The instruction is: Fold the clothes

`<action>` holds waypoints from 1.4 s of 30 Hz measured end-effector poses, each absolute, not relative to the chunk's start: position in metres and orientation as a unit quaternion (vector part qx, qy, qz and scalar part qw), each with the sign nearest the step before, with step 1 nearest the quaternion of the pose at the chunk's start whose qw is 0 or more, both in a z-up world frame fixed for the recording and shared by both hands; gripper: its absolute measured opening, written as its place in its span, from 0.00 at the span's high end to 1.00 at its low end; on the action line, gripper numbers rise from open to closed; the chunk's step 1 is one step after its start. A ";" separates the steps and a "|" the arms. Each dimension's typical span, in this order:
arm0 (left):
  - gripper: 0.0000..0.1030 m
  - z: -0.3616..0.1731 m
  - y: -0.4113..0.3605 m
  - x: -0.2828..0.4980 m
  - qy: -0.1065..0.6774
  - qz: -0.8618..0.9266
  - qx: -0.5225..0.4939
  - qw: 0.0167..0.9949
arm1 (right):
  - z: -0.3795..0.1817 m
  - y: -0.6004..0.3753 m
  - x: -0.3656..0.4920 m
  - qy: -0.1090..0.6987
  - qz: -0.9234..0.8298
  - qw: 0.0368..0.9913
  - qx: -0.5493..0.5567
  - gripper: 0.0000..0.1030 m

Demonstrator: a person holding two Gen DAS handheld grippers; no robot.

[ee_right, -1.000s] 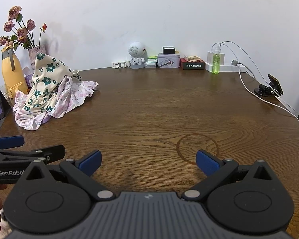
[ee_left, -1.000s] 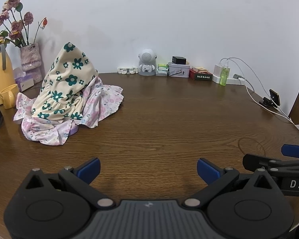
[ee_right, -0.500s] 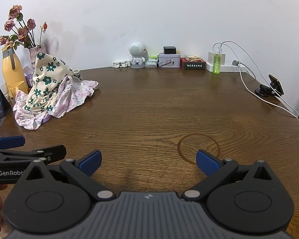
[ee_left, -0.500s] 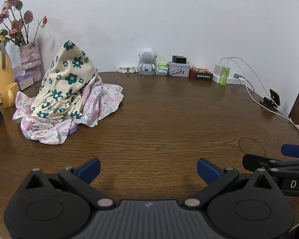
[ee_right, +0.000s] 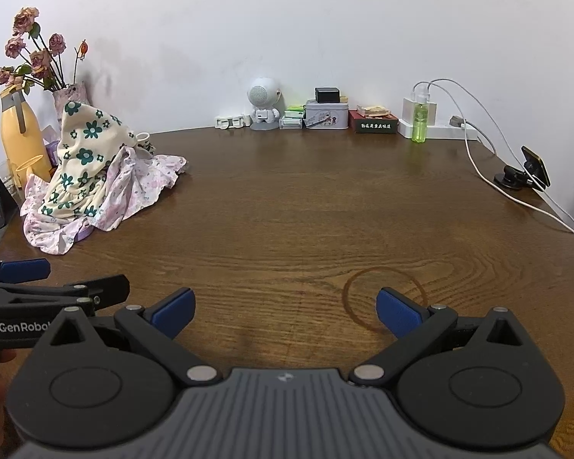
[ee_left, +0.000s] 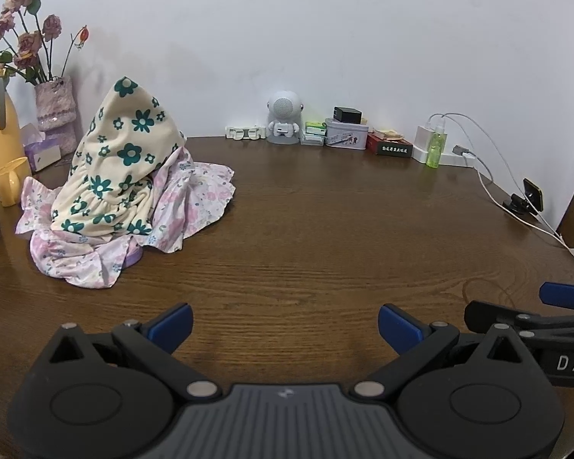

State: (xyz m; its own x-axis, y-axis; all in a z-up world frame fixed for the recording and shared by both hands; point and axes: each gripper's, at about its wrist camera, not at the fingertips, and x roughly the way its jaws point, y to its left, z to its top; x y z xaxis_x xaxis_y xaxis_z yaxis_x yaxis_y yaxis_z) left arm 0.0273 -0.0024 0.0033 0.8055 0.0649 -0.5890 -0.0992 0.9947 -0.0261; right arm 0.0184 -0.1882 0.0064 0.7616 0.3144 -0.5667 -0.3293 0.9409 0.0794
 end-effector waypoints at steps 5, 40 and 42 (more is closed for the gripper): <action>0.00 0.014 -0.014 0.033 0.285 0.059 0.016 0.956 | 0.010 -0.192 0.028 0.298 0.169 0.939 -0.007 0.00; 0.00 0.004 0.023 0.091 0.330 0.067 -0.024 0.941 | 0.006 -0.166 0.079 0.325 0.191 0.926 -0.025 0.00; 0.00 0.003 0.024 0.095 0.329 0.071 -0.023 0.941 | 0.006 -0.165 0.084 0.326 0.194 0.925 -0.026 0.00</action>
